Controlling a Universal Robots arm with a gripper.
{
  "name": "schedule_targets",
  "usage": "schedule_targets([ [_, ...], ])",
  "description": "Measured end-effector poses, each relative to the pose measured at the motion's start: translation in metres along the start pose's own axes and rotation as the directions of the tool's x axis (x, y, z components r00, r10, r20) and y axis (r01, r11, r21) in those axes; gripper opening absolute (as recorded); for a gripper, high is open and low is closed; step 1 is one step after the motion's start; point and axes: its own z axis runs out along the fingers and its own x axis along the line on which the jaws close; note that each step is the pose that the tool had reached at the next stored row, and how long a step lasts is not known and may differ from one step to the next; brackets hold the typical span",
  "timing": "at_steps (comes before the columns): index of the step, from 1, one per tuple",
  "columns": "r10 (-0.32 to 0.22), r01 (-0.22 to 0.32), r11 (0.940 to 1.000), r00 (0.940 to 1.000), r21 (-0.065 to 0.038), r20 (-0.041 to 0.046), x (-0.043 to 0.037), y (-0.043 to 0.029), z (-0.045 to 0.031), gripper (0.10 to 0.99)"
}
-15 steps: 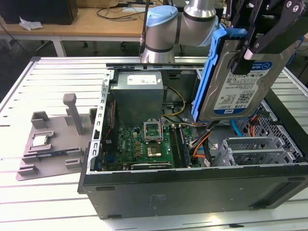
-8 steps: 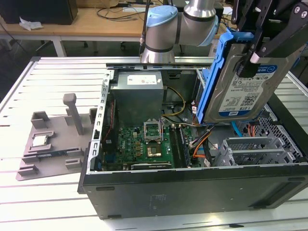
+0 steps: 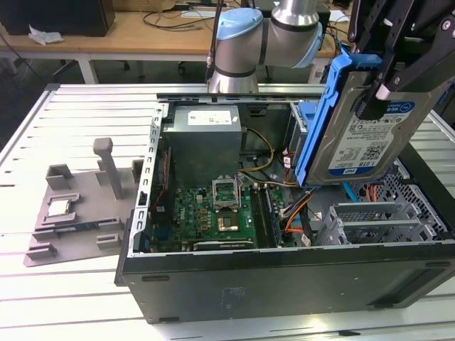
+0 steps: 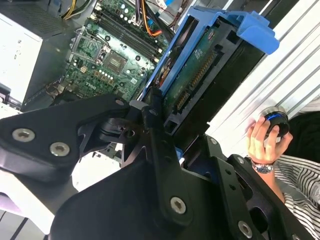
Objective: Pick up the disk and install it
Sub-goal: 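Pick up the disk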
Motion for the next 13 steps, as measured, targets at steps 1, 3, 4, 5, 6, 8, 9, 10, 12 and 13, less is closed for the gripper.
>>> schedule_targets([
  [1,0.000,0.000,1.0000,1.0000,0.000,0.0000,0.0001,-0.0004,0.0009,0.369],
  [3,0.000,0.000,1.0000,1.0000,0.000,0.0001,0.0004,-0.0019,0.0037,0.369],
  [4,0.000,0.000,1.0000,1.0000,0.000,0.0000,0.0005,-0.0026,0.0046,0.369],
  [5,0.000,0.000,1.0000,1.0000,0.000,0.0001,0.0006,-0.0032,0.0054,0.369],
  [6,0.000,0.000,1.0000,1.0000,0.000,0.0001,0.0008,-0.0040,0.0064,0.369],
  [8,0.000,0.000,1.0000,1.0000,0.000,0.0001,0.0011,-0.0052,0.0078,0.369],
  [9,0.000,0.000,1.0000,1.0000,0.000,0.0001,0.0012,-0.0057,0.0084,0.369],
  [10,0.000,0.000,1.0000,1.0000,0.000,0.0001,0.0015,-0.0067,0.0096,0.369],
  [12,0.000,0.000,1.0000,1.0000,0.000,0.0001,0.0018,-0.0076,0.0108,0.369],
  [13,0.000,0.000,1.0000,1.0000,0.000,0.0001,0.0020,-0.0081,0.0115,0.369],
])
